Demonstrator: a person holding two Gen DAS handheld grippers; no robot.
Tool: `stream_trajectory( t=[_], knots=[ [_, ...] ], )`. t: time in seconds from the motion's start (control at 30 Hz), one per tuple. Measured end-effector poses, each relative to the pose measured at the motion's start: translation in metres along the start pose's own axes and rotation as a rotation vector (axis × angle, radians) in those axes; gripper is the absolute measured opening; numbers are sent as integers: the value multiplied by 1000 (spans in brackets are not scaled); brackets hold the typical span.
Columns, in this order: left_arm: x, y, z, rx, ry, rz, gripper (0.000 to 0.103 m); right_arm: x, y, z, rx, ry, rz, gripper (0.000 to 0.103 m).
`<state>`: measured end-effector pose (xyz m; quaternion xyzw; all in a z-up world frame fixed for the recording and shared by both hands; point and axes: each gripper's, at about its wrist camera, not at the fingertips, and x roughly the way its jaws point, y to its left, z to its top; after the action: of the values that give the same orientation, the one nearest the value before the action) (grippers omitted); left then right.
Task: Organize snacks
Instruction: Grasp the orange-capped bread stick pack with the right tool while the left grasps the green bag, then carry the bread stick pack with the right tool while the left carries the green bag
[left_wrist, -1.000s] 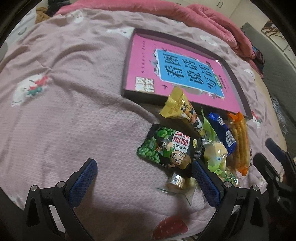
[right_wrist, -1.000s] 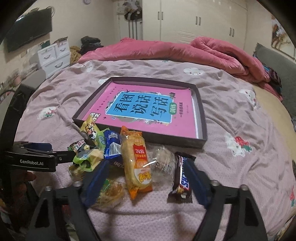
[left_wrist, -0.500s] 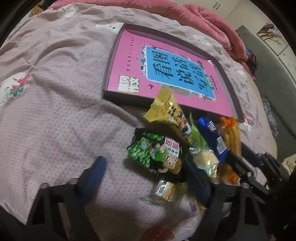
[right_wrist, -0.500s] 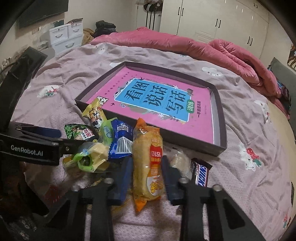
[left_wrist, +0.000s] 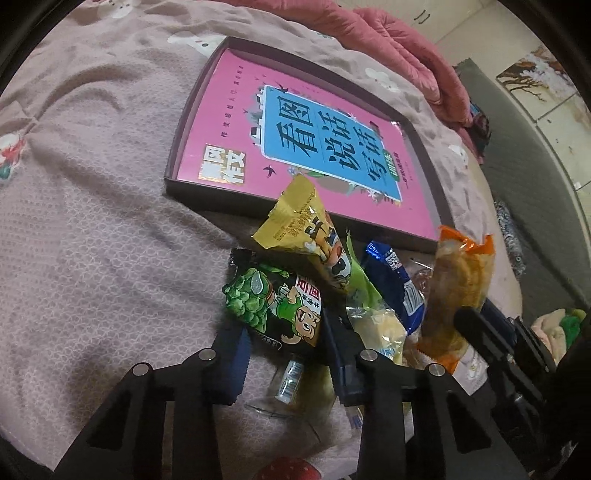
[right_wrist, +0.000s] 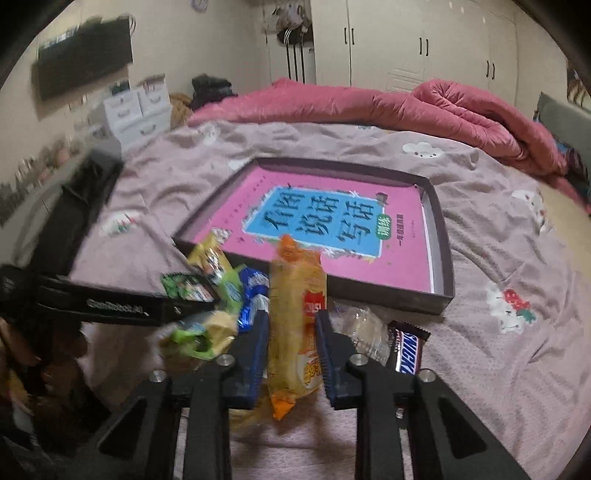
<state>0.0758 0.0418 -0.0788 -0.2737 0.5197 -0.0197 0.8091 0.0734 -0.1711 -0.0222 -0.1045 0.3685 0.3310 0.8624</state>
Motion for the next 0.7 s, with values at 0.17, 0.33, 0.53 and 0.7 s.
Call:
stream_trajectory(
  t=[0.17,0.33,0.53,0.7],
  knots=[
    [-16,2,-4,10,-12,-2,35,-6,2,5,-4,-30,21,23],
    [-39,1,-6,38,-47,20,35,-11,1,9,3,-55,25,23],
    [-68,1,-1,48,-114,22,35,-17,-7,19,36,-93,30,23],
    [-86,1,13,59,-175,37,35,-19,-15,33,43,-132,6,23]
  ],
)
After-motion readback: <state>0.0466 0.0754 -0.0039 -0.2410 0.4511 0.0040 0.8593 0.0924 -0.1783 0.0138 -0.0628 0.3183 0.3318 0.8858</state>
